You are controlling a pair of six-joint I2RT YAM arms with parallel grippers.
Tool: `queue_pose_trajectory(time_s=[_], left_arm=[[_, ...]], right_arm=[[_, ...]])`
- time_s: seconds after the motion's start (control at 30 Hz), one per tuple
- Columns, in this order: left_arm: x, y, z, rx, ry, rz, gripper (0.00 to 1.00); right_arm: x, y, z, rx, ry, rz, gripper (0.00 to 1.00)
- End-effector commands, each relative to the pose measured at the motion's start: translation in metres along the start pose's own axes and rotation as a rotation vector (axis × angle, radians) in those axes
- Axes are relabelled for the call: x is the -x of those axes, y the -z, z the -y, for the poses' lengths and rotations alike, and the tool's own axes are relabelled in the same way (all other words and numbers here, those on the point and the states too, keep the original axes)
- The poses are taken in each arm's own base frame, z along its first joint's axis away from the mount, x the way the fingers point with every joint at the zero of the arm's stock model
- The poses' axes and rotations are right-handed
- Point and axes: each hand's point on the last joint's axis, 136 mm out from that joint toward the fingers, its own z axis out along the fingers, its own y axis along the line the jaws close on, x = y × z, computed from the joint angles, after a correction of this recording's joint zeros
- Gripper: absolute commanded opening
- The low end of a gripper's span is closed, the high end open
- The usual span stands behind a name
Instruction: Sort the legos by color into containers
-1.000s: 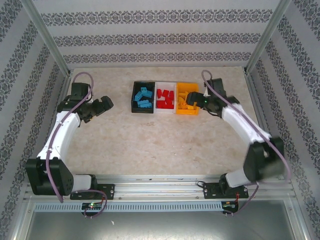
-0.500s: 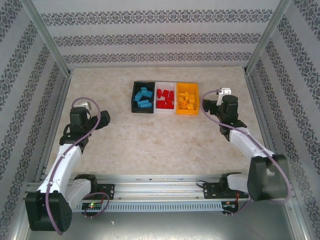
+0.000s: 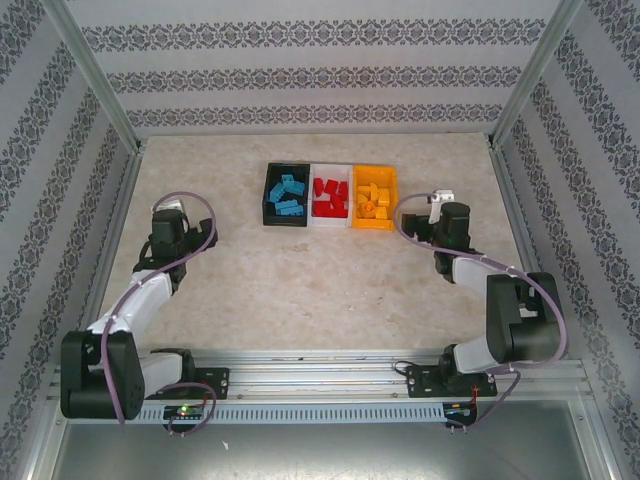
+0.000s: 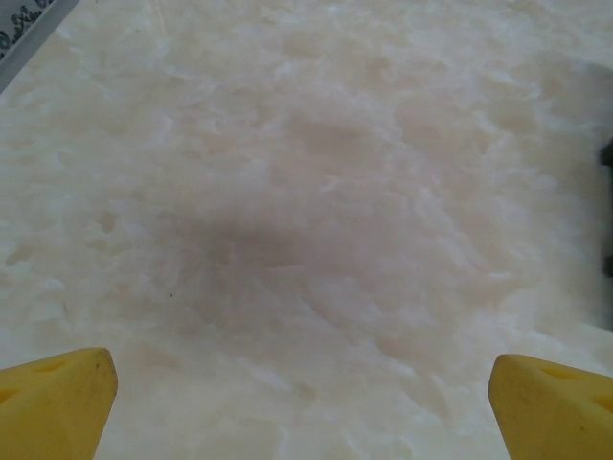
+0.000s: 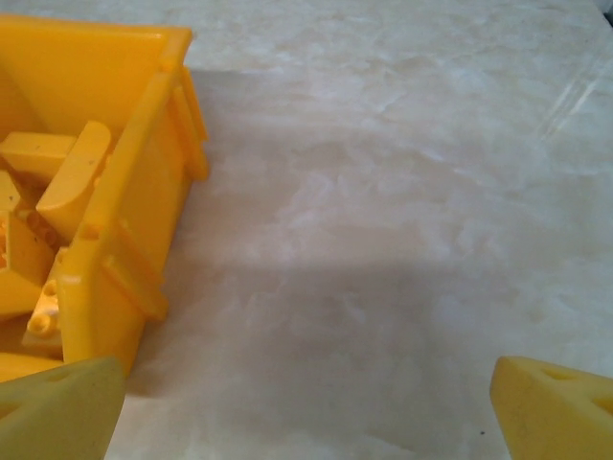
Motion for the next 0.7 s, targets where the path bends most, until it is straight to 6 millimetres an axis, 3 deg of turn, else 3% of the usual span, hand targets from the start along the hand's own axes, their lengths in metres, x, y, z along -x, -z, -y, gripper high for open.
queue_pose_trajectory(time_s=[0.0, 0.23, 0.43, 0.67], left_arm=[[0.028, -0.010, -0.001, 0.027, -0.061, 0.114, 1.00], [0.011, -0.044, 0.003, -0.003, -0.128, 0.158, 1.00], [0.011, -0.060, 0.014, -0.048, -0.145, 0.142, 1.00], [0.011, -0.058, 0.021, -0.093, -0.161, 0.148, 1.00]], right_arm=[[0.016, 0.001, 0.003, -0.003, -0.003, 0.104, 0.98], [0.016, 0.002, 0.007, 0.010, -0.032, 0.117, 0.98], [0.016, 0.002, 0.008, 0.014, -0.038, 0.116, 0.98], [0.016, 0.002, 0.007, 0.018, -0.040, 0.115, 0.98]])
